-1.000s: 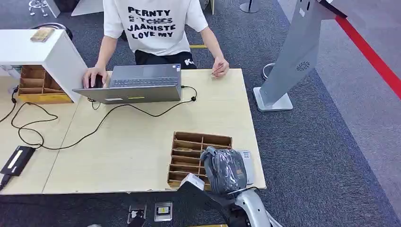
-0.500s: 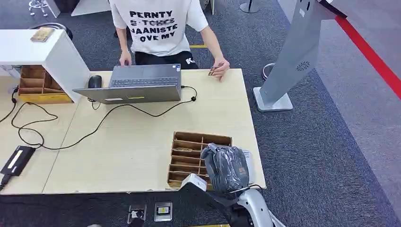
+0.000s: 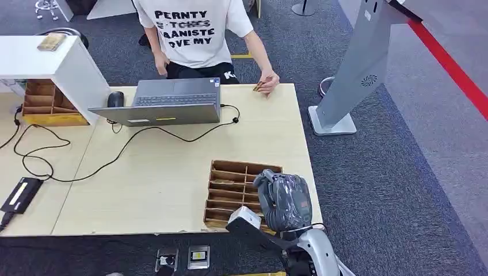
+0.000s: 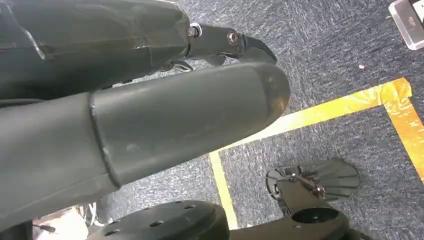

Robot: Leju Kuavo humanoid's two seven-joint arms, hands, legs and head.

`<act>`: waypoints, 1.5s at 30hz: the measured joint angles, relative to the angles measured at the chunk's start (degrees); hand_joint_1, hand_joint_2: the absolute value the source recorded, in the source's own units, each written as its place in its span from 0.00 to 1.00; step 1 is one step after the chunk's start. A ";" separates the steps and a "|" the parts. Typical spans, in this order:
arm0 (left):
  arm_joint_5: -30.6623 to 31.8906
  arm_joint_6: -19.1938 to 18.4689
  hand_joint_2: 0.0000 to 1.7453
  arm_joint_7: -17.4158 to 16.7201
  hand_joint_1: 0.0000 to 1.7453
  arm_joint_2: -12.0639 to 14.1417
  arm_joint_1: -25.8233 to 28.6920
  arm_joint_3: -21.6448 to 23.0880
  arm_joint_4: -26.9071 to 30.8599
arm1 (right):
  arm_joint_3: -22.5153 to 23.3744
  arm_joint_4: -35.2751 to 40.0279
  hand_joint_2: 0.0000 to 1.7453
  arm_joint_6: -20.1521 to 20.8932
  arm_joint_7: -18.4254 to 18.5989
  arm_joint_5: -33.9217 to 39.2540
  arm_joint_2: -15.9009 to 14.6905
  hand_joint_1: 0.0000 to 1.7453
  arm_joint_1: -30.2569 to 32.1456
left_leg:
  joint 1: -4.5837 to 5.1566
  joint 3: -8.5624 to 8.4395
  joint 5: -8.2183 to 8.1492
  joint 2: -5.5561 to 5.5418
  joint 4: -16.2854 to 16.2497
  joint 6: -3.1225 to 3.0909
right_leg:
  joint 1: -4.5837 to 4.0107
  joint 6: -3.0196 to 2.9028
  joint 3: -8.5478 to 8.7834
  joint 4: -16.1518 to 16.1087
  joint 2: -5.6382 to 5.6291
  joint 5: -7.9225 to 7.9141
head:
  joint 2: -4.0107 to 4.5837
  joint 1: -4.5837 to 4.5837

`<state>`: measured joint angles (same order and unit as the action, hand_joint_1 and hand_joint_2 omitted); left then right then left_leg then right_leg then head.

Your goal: Pass the card to the sensor for recognition and then transmit it.

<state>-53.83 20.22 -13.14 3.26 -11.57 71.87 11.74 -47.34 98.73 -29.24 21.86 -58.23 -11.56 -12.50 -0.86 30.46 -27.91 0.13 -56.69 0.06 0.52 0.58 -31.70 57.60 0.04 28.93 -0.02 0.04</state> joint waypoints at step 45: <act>-1.05 0.92 0.00 1.35 0.00 0.28 1.61 -0.13 0.00 | -0.68 3.87 1.00 14.05 7.54 -0.50 -3.56 0.56 6.06 | 0.00 0.00 0.00 0.00 0.00 0.00 | 0.00 0.00 0.00 -0.01 0.00 0.00 | 0.00 0.00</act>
<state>-54.88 21.14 -11.78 3.54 -9.95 71.73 11.74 -48.02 102.60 -15.19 29.40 -58.73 -15.13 -6.44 -0.85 30.46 -27.91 0.13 -56.69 0.06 0.53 0.58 -31.70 57.59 0.04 28.92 -0.02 0.04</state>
